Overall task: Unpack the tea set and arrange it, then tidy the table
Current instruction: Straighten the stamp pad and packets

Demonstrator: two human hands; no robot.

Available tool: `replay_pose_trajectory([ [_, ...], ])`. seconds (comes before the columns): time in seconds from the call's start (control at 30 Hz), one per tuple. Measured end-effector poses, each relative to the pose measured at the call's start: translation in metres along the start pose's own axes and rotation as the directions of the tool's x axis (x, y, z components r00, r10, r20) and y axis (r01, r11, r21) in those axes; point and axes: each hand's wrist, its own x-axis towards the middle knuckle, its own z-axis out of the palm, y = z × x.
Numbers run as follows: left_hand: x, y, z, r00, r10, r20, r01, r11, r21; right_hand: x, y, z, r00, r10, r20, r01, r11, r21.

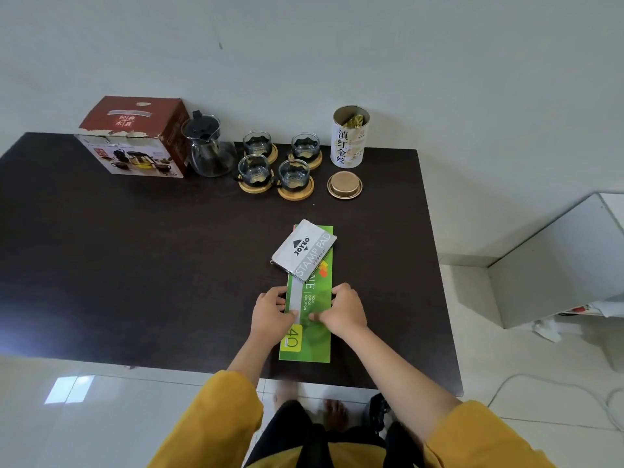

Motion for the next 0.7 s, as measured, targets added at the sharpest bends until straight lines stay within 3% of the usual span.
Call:
replay_pose_trajectory([
  [0.1,0.007,0.001,-0.008,0.996,-0.084,0.02,0.085,0.995,-0.061,0.01,-0.002,-0.008,1.0,0.008,0.016,-0.008,0.999,0.041],
  [0.17,0.015,0.006,-0.014,0.992,-0.118,-0.052,0.113,0.989,-0.1,0.019,-0.007,-0.016,1.0,0.005,-0.019,-0.003,0.996,0.093],
  [0.33,0.045,0.029,-0.029,0.979,-0.08,-0.19,0.059,0.992,-0.114,0.041,-0.029,-0.03,0.997,0.017,-0.079,0.002,0.972,0.234],
  [0.7,0.115,0.08,-0.038,0.999,-0.041,0.03,0.04,0.998,0.041,0.087,-0.07,-0.039,0.985,0.153,-0.077,-0.126,0.952,0.28],
])
